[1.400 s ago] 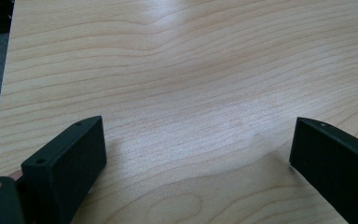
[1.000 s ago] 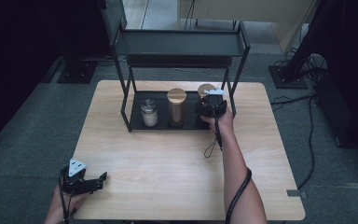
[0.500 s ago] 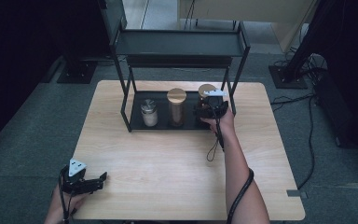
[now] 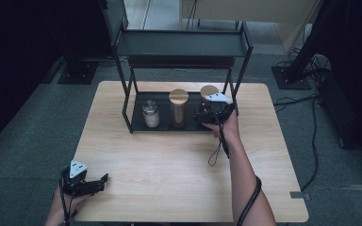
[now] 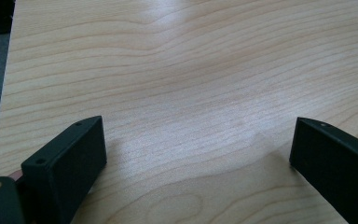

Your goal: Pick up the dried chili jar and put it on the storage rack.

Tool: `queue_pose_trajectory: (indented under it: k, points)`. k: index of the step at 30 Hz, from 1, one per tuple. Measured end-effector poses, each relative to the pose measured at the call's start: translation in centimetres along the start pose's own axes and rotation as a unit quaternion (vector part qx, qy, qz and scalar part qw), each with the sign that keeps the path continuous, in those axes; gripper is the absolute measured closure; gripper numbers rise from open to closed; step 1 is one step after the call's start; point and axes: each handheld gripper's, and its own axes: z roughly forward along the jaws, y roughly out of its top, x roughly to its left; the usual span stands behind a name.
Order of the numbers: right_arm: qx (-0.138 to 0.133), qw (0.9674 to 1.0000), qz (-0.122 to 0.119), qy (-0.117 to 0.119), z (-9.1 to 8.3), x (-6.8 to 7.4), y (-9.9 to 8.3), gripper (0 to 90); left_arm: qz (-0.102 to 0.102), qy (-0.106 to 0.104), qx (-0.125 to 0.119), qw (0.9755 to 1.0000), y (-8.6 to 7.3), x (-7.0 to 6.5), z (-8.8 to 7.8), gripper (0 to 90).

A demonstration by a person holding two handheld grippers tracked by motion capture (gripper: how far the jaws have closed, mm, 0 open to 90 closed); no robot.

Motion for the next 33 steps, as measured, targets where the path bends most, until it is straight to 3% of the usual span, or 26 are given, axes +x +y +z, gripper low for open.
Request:
queue_pose_trajectory:
  k: [14,22,33]
  points:
    - [-0.006,0.9999,0.009,-0.005,-0.8,0.6,-1.4,0.0,0.001,0.000,0.000,1.0000,0.0,0.0,0.0,3.9]
    - [-0.003,0.9999,0.010,-0.003,-1.4,0.2,-2.7,0.0,0.002,0.001,0.001,1.0000,0.0,0.0,0.0,3.9]
    - [-0.008,0.9998,0.012,0.012,-2.0,0.1,-4.7,0.0,0.003,0.002,0.002,1.0000,0.0,0.0,0.0,3.9]
